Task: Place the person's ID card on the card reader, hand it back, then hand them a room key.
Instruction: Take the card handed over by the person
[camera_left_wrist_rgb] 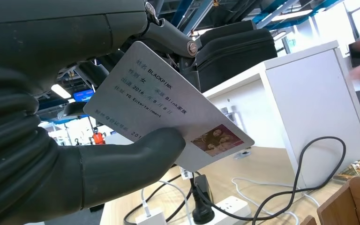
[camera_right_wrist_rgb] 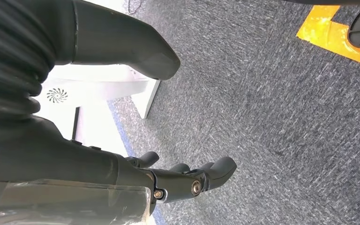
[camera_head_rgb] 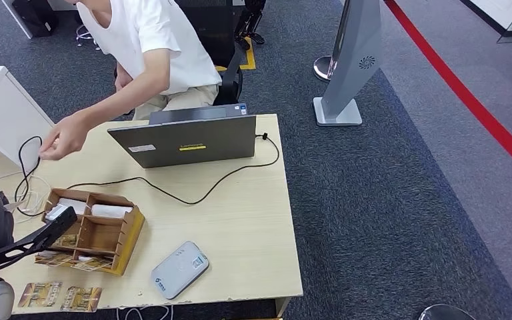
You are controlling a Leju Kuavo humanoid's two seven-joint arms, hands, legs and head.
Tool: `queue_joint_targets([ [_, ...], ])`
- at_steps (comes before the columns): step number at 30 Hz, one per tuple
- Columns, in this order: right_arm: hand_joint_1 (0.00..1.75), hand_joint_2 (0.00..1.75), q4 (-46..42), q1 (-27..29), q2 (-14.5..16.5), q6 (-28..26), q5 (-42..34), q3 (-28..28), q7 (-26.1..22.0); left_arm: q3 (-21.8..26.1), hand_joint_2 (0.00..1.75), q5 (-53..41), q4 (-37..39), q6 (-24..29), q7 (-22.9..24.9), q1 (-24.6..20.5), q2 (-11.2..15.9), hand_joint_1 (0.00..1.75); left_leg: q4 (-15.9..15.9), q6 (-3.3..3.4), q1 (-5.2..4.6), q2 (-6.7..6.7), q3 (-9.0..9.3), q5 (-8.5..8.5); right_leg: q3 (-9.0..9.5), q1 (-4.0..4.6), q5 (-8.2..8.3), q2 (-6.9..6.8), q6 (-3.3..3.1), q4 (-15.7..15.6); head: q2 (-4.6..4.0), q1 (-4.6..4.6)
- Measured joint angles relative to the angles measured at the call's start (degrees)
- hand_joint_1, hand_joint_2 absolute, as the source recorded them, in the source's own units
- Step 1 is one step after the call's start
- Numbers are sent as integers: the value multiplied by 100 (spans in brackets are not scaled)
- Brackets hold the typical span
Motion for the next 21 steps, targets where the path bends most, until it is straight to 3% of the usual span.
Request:
queue_joint_targets([
  [6,0,175,0,6,27,-53,-23,7,15,-41,175,-105,-263,617,-239,227,-86,175,0,-1,-1,2,0,0,-1,-1,0,3,0,3,0,-2],
  [9,0,175,0,29,65,-118,-86,6,33,-299,175,-251,-820,1336,-550,724,-199,175,0,0,-2,3,-4,-2,-5,-2,-1,7,-1,2,0,-4],
  [13,0,175,0,63,141,-204,-145,-11,76,-1059,175,-765,-1735,2421,-684,1561,-296,175,0,4,-5,3,-15,-8,-16,-4,-4,9,1,-2,0,-2],
  [16,0,175,0,70,184,-225,-152,-17,80,-1525,175,-819,-2157,2676,-627,1946,-305,175,0,4,-5,2,-20,-8,-24,-4,-4,6,1,-2,0,-2],
  [21,0,175,-1,70,210,-237,-153,-20,76,-1926,175,-820,-2443,2837,-730,2175,-274,175,0,-6,-5,-1,-20,0,-26,3,-1,-1,-3,2,0,-7],
])
